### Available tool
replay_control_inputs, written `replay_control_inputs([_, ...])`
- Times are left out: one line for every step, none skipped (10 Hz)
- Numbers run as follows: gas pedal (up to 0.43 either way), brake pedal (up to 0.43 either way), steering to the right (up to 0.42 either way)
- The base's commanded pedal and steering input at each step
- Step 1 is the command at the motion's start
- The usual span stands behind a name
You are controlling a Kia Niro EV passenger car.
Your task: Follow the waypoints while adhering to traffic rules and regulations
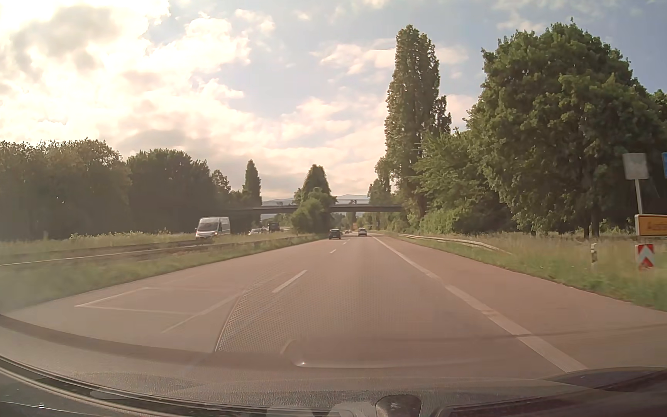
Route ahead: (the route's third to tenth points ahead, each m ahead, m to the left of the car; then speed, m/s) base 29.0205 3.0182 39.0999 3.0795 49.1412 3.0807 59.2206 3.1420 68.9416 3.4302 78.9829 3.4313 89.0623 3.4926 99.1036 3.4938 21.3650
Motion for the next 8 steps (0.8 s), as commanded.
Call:
replay_control_inputs([0.169, 0.0, -0.001])
replay_control_inputs([0.169, 0.0, -0.001])
replay_control_inputs([0.169, 0.0, -0.001])
replay_control_inputs([0.169, 0.0, -0.001])
replay_control_inputs([0.169, 0.0, -0.001])
replay_control_inputs([0.169, 0.0, -0.001])
replay_control_inputs([0.169, 0.0, -0.001])
replay_control_inputs([0.169, 0.0, -0.001])
